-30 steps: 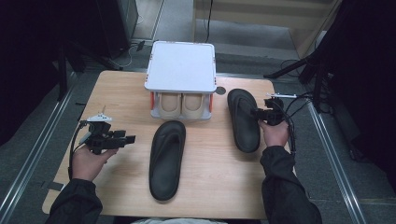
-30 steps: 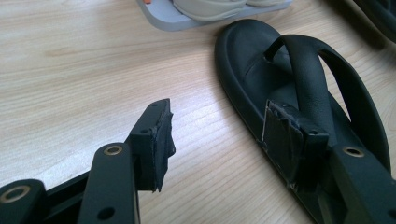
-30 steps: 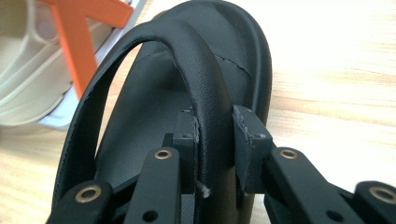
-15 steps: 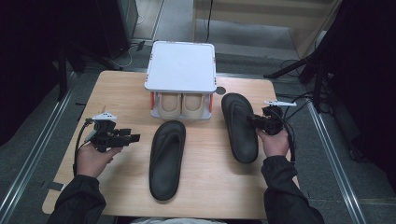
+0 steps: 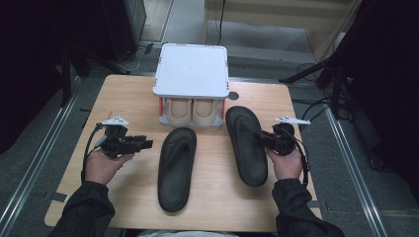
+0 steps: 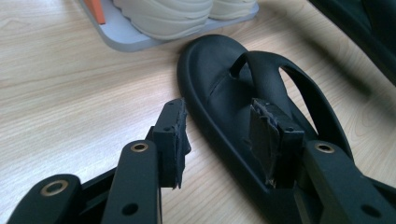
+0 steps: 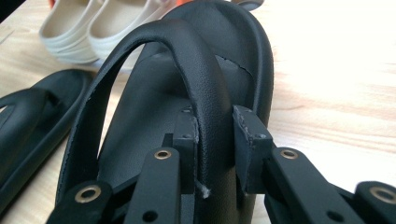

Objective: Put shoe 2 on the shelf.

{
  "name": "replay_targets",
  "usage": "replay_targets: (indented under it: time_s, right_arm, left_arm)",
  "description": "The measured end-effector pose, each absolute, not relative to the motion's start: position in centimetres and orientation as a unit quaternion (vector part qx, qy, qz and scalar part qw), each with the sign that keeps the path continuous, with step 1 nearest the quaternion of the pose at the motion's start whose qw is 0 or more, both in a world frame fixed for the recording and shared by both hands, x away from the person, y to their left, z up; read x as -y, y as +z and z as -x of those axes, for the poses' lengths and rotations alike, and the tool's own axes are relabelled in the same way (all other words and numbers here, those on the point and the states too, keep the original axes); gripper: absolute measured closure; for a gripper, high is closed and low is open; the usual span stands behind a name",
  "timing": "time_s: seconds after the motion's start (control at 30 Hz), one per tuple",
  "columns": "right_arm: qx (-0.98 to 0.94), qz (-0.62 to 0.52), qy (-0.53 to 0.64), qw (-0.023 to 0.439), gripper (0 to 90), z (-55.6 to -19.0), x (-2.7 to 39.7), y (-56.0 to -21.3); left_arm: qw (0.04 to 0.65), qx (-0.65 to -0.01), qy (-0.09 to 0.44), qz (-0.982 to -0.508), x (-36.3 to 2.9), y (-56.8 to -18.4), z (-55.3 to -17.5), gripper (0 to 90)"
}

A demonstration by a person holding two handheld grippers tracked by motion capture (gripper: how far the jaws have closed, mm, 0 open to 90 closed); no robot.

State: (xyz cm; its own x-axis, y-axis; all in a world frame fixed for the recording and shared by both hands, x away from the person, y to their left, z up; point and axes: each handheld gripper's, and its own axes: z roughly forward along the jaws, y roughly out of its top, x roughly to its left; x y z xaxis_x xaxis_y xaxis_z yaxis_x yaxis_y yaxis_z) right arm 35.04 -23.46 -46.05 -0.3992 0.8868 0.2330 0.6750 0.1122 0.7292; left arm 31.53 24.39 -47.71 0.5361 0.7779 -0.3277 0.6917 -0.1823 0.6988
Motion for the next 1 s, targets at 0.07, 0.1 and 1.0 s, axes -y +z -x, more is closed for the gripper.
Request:
replay_targets:
  time_s: [0.07,0.1,1.0]
  right_arm:
    - [-0.737,-0.528,0.402,0.129,73.8,-34.6,23.1,-46.2]
    - [-0.738,-0.526,0.402,0.128,73.8,-34.4,22.9,-46.2]
    - [-0.781,-0.494,0.373,0.085,73.3,-32.3,16.9,-49.9]
  left_arm:
    - [0.42,-0.474,0.049,-0.772,-24.2,-47.7,-31.6,63.2]
    - [0.422,-0.472,0.048,-0.772,-24.1,-47.7,-31.6,66.1]
    - [0.432,-0.437,0.045,-0.788,-23.4,-48.4,-32.4,82.5]
